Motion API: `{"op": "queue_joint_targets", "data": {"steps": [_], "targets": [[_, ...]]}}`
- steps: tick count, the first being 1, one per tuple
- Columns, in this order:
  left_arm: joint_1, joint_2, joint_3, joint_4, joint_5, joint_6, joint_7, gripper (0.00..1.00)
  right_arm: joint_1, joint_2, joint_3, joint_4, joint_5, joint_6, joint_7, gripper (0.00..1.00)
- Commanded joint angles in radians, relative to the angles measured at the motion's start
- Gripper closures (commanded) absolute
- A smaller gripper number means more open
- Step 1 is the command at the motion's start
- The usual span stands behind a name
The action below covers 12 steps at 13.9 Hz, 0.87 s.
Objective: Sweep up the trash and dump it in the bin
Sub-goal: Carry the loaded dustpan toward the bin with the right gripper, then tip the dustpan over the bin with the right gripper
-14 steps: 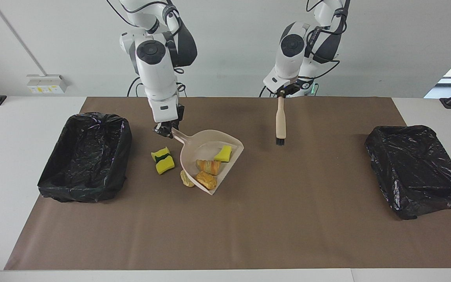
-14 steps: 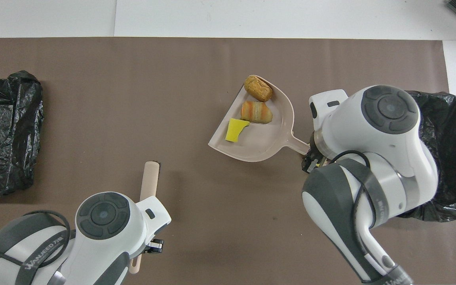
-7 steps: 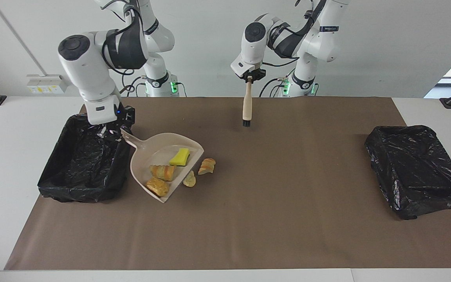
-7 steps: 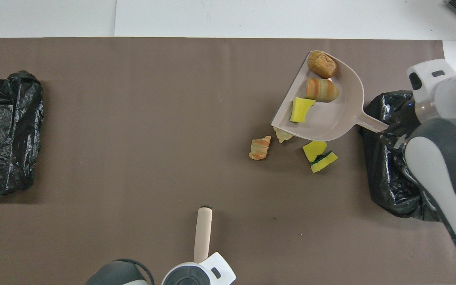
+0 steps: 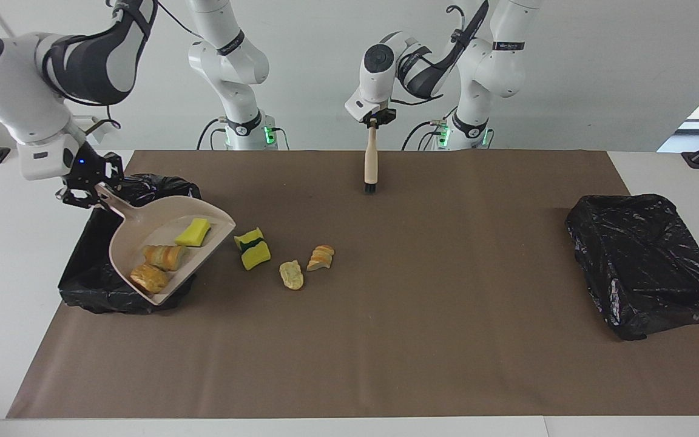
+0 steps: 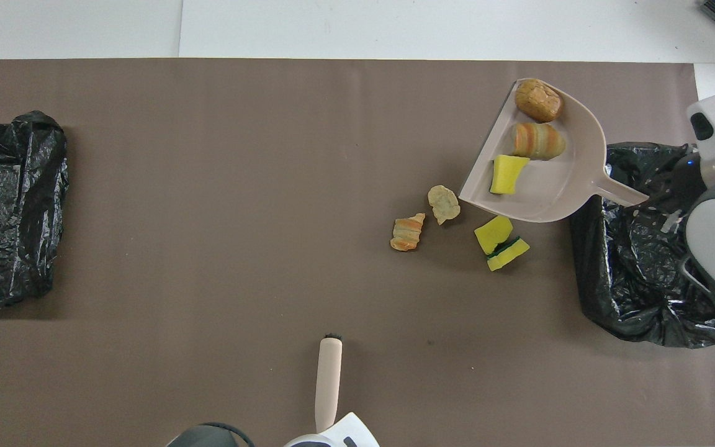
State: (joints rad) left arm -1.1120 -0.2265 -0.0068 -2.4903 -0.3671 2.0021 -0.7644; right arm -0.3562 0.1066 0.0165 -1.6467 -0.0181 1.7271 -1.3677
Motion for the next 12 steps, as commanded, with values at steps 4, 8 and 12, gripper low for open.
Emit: {"op": "queue_joint_targets", "data": {"steps": [4,8,12], "targets": [[-0.031,0.001,0.019,-0.012,-0.013,0.047,-0.027,1.00,-0.139,0.051,-0.015,0.094,-0.239,0.077,-0.231,1.00],[-0.028,0.002,0.019,-0.012,-0.013,0.057,-0.018,1.00,-0.122,0.044,-0.018,0.058,-0.435,0.097,-0.326,1.00],[-0.022,0.010,0.021,-0.009,-0.013,0.046,-0.016,0.72,-0.060,0.001,-0.009,-0.044,-0.644,0.164,-0.327,1.00]]}}
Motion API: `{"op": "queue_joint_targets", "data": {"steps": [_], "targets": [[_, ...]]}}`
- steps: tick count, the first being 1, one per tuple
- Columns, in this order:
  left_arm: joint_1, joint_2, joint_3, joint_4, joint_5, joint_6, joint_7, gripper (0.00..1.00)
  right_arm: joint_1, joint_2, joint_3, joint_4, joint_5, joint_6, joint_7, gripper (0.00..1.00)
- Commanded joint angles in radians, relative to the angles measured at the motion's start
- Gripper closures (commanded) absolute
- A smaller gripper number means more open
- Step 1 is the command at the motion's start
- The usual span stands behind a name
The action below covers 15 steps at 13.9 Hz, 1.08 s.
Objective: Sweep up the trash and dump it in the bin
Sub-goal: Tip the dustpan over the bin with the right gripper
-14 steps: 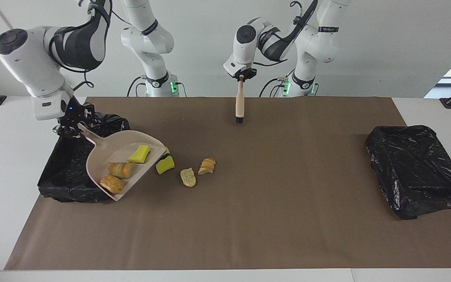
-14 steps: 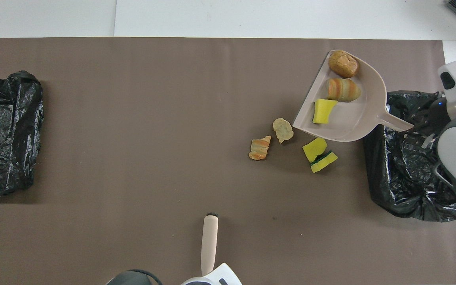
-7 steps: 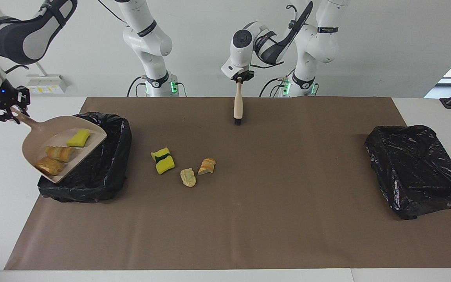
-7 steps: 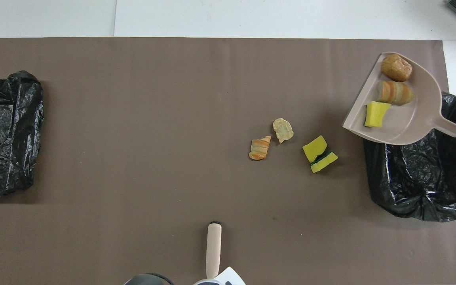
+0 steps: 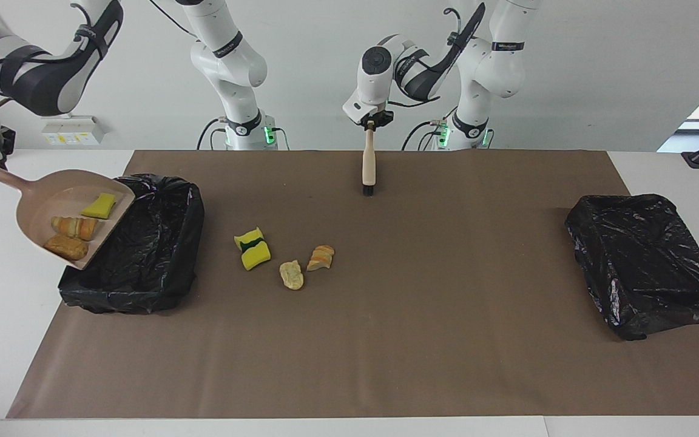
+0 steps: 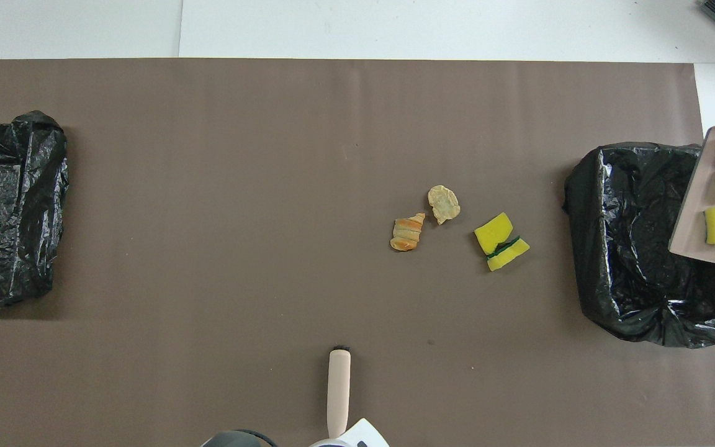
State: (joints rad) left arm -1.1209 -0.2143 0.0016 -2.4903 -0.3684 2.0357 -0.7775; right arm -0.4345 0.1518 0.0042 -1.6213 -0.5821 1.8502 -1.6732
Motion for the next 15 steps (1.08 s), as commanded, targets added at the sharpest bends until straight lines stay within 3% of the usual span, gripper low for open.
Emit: {"op": "queue_joint_targets", "data": {"steps": [1,4,5,6,11,15], "targets": [[-0.011,0.007,0.014,0.002,-0.012,0.006,-0.002,0.66,0.019,-0.058,0.003,-0.095,-0.102,0.078,-0.029,1.00],[0.018,0.023,0.018,0.036,-0.006,0.000,-0.003,0.47,0.040,-0.078,0.003,-0.138,-0.177,0.121,-0.045,1.00],[0.044,0.023,0.018,0.053,0.003,-0.012,-0.005,0.28,0.042,-0.078,0.005,-0.138,-0.209,0.122,-0.052,1.00],[0.050,0.023,0.020,0.074,0.011,-0.029,-0.005,0.01,0.049,-0.078,0.005,-0.138,-0.234,0.122,-0.057,1.00],[0.144,0.019,0.021,0.177,0.158,-0.087,0.001,0.00,0.063,-0.078,0.003,-0.132,-0.284,0.121,-0.065,1.00],[0.301,-0.003,0.023,0.289,0.232,-0.221,0.130,0.00,0.062,-0.095,0.003,-0.092,-0.266,0.101,-0.063,1.00]]}}
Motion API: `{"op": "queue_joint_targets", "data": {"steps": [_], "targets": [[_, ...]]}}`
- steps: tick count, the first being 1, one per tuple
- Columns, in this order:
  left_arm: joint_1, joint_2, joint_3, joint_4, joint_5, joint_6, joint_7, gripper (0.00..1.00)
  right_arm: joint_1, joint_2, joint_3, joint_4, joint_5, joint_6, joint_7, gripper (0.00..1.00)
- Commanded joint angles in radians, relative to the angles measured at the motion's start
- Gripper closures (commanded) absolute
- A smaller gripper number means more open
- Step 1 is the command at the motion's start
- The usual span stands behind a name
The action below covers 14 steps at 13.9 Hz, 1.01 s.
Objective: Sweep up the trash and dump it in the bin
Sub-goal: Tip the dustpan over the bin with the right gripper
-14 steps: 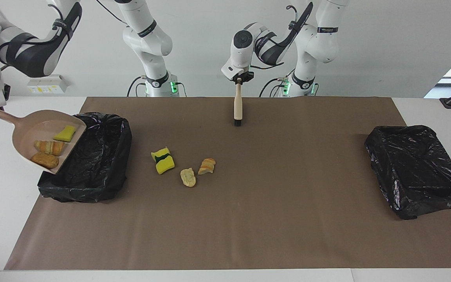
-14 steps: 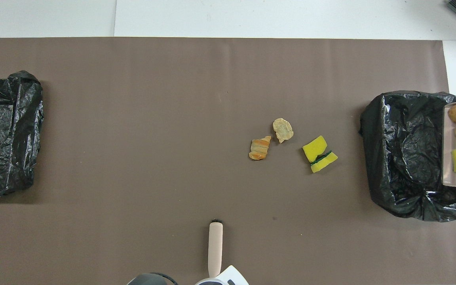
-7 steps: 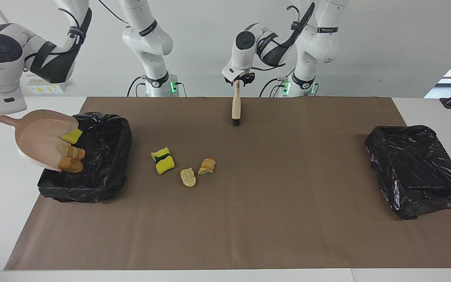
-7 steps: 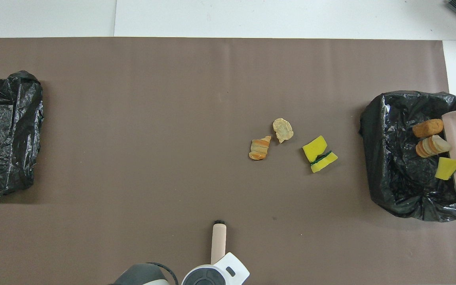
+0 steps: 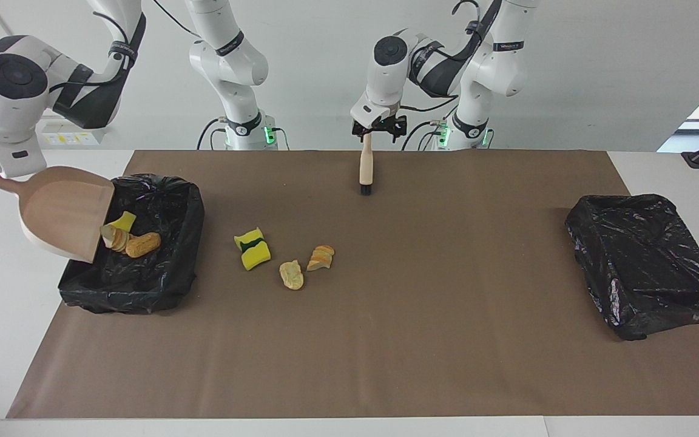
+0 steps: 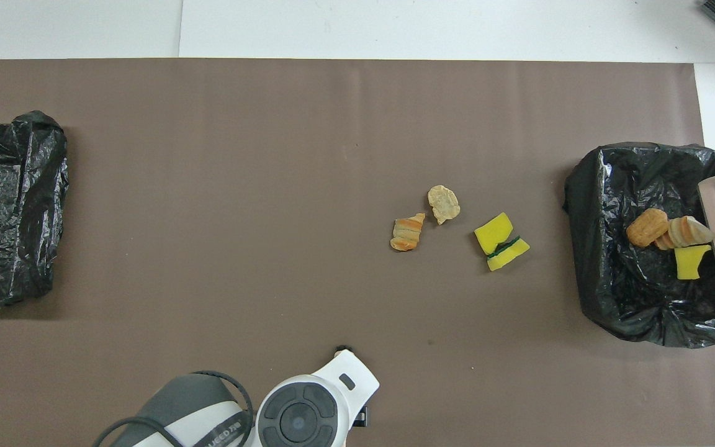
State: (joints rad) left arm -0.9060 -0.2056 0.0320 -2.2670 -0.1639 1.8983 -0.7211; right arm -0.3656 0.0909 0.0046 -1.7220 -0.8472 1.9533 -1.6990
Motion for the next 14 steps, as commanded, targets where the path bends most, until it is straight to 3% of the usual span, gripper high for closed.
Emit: {"op": "queue_joint_targets", "data": {"steps": [1,4,7,14], "targets": [[0.131,-0.017,-0.007,0.099,0.029,-0.118,0.116,0.00,-0.007,-0.048,0.002,0.015,0.014,-0.007,-0.028,1.00],[0.226,-0.015,-0.007,0.182,0.064,-0.174,0.235,0.00,-0.007,-0.065,0.000,0.037,0.152,-0.030,0.004,1.00],[0.271,-0.015,-0.007,0.208,0.144,-0.177,0.267,0.00,0.007,-0.063,0.009,0.048,0.243,-0.091,0.180,1.00],[0.396,-0.008,-0.006,0.300,0.233,-0.205,0.422,0.00,0.197,-0.063,0.032,0.050,0.370,-0.214,0.695,1.00]]}}
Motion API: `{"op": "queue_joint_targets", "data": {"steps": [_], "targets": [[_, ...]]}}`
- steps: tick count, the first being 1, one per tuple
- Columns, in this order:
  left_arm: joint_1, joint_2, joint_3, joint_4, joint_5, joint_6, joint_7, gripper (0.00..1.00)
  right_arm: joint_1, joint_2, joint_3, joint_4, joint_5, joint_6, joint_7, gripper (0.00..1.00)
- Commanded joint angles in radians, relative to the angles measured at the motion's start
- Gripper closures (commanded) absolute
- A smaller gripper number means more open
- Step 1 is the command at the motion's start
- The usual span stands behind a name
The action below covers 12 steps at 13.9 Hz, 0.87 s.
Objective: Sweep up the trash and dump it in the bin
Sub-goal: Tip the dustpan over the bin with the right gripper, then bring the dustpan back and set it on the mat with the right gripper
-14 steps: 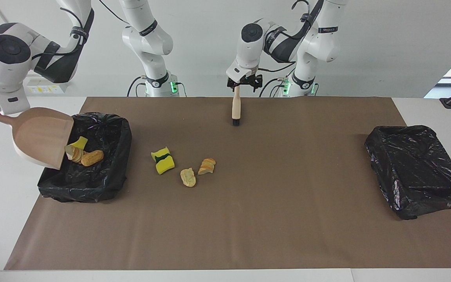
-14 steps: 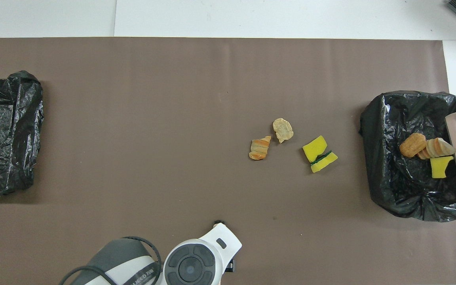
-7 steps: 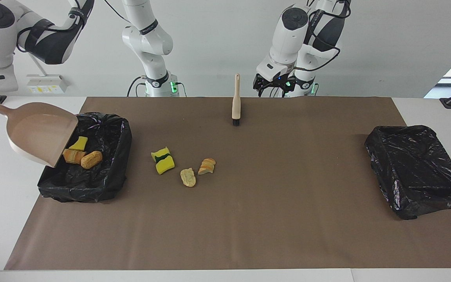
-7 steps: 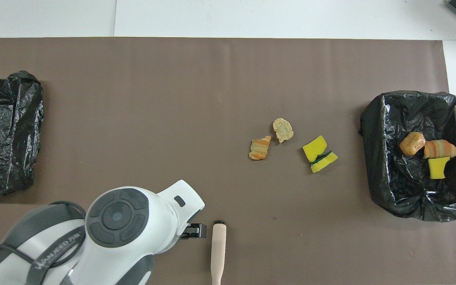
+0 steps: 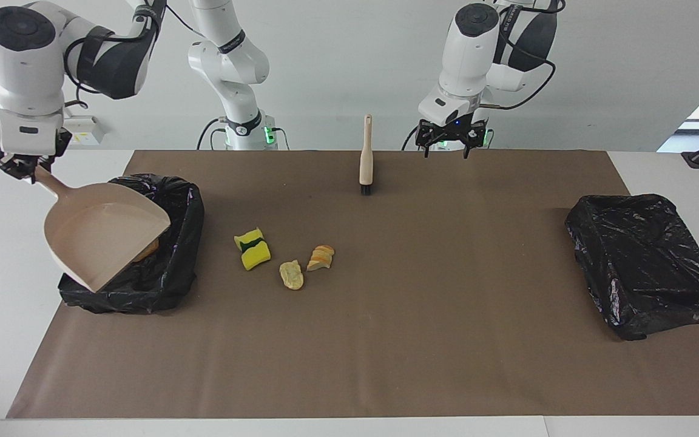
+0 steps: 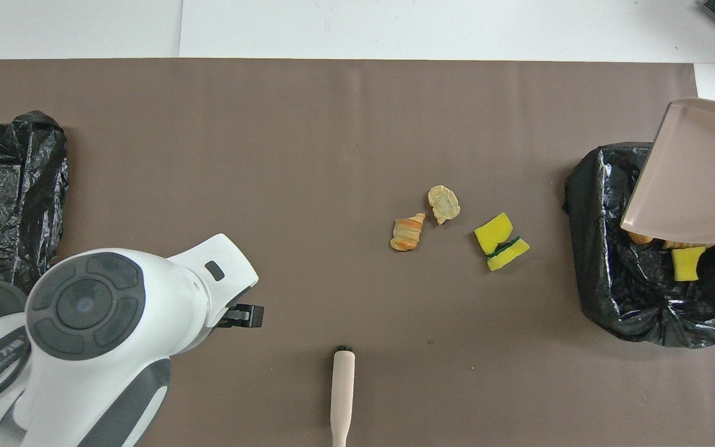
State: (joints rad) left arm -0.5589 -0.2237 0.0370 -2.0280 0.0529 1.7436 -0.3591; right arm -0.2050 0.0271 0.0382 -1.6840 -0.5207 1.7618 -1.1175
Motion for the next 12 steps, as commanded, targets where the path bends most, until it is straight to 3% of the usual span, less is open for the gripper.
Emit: {"op": "queue_joint_targets", "data": {"steps": [1,8,12], "targets": [[0.081,0.011,-0.011,0.080,0.016,-0.059,0.107,0.00,0.067,0.001,0.000,0.012,0.076,-0.031,0.186,1.00],[0.174,0.009,-0.011,0.141,0.015,-0.098,0.253,0.00,0.286,0.019,0.012,0.012,0.255,-0.073,0.767,1.00],[0.192,0.012,-0.009,0.169,0.015,-0.108,0.275,0.00,0.444,0.098,0.014,0.058,0.378,-0.082,1.176,1.00]]}}
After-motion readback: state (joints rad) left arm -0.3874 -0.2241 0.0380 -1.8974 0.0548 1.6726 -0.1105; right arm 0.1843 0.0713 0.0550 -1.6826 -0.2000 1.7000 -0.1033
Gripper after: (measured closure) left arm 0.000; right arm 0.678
